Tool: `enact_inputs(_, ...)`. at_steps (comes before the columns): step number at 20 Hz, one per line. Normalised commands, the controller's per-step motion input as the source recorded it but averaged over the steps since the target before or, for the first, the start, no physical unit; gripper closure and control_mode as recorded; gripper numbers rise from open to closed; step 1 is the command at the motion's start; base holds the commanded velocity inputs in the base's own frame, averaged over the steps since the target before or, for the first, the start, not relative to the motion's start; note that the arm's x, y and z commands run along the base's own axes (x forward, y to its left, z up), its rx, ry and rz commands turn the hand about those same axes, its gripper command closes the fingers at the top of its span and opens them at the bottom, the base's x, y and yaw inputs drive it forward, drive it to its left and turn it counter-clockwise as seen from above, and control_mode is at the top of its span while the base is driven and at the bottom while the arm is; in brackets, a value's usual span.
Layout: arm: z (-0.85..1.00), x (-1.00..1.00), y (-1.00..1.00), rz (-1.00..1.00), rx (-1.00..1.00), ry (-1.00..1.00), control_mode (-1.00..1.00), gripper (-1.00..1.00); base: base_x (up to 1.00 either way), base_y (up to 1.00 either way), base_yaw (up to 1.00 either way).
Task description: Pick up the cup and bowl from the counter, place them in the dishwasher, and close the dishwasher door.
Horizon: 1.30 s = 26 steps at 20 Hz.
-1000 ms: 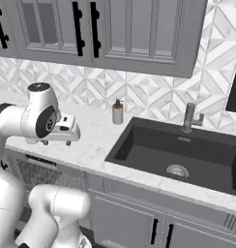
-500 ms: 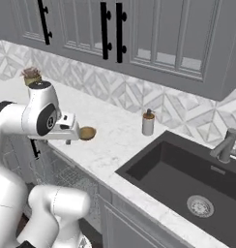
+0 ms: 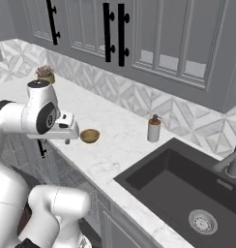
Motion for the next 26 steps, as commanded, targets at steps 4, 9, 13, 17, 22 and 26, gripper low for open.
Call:
enact_inputs(4,0.0,0.0,0.0,0.0,0.0,0.0,1.0,-1.0,0.0,-0.05,0.41)
enact_inputs(9,0.0,0.0,0.0,0.0,0.0,0.0,1.0,-1.0,-0.04,-0.06,0.31)
enact_inputs(13,0.0,0.0,0.0,0.0,0.0,0.0,1.0,-1.0,-0.38,-0.07,0.17)
enact_inputs(17,0.0,0.0,0.0,0.0,0.0,0.0,1.0,-1.0,-0.43,-0.06,0.09)
enact_inputs(22,0.0,0.0,0.0,0.0,0.0,0.0,1.0,-1.0,-0.15,-0.36,0.02)
enact_inputs(26,0.0,0.0,0.0,0.0,0.0,0.0,1.0,-1.0,0.0,-0.53,0.0)
